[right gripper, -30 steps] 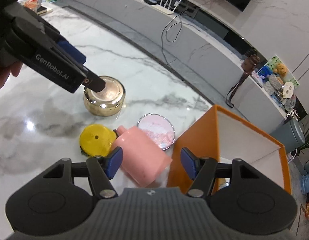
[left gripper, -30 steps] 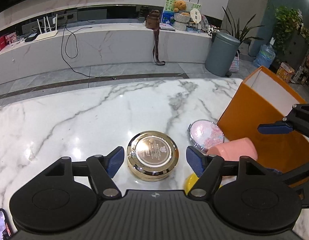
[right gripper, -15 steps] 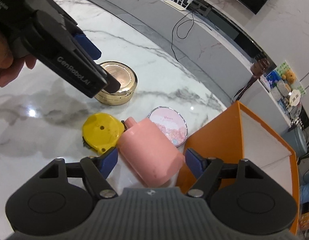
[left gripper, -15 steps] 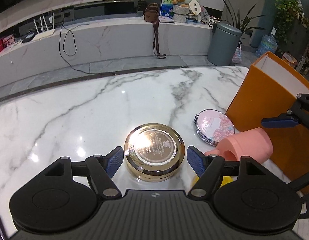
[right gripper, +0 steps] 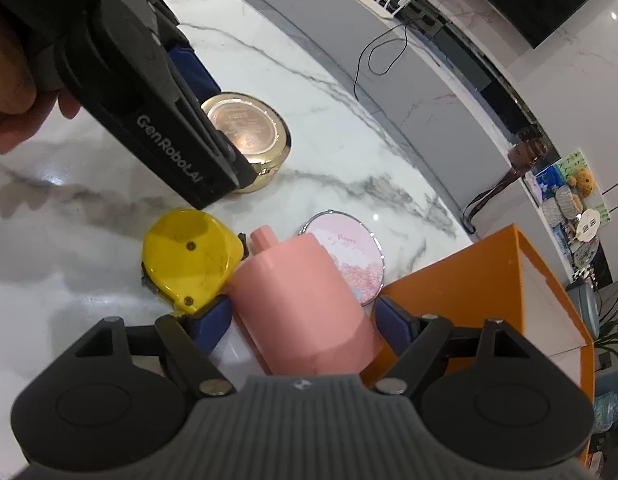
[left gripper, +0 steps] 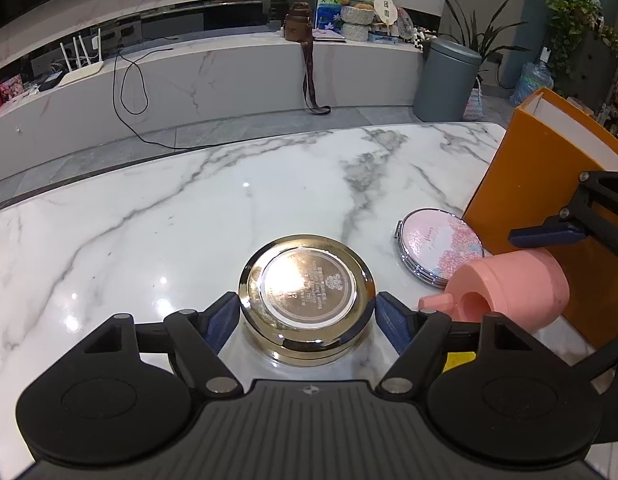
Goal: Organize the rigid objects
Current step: 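Grasp the gold round tin with the left tool while the right tool grasps the pink cylinder bottle, then lift the gold tin and pink cylinder bottle off the table with both tools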
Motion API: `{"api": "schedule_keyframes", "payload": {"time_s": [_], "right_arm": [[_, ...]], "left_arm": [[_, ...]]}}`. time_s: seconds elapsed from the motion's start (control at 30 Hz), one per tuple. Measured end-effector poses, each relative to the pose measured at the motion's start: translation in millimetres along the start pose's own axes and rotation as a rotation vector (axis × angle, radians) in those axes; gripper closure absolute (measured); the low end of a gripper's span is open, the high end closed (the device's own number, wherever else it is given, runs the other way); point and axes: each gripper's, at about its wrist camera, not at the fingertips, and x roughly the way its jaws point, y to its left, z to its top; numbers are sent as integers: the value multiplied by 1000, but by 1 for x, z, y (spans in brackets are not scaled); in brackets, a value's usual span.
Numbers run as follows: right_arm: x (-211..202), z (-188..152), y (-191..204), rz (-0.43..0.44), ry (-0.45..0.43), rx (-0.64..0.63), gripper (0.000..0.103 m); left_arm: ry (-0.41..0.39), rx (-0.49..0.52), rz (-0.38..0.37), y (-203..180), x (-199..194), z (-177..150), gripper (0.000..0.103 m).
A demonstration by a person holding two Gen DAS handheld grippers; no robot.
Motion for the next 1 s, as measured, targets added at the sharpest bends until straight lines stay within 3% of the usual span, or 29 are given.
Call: {"api": "schedule_keyframes", "payload": {"time_s": [0.5,0.7,1.0], "right_arm": [[-15,0,-24,170,64,295,44],[-18,-3,-24,221,62,311,48],[-10,-1,-27,228,46,327,47]], "left_arm": [[71,76,-61,4,-24,-21,18],[71,81,-56,4,-29,-26,14],[59,61,-23,3,-14,-22,11]]}}
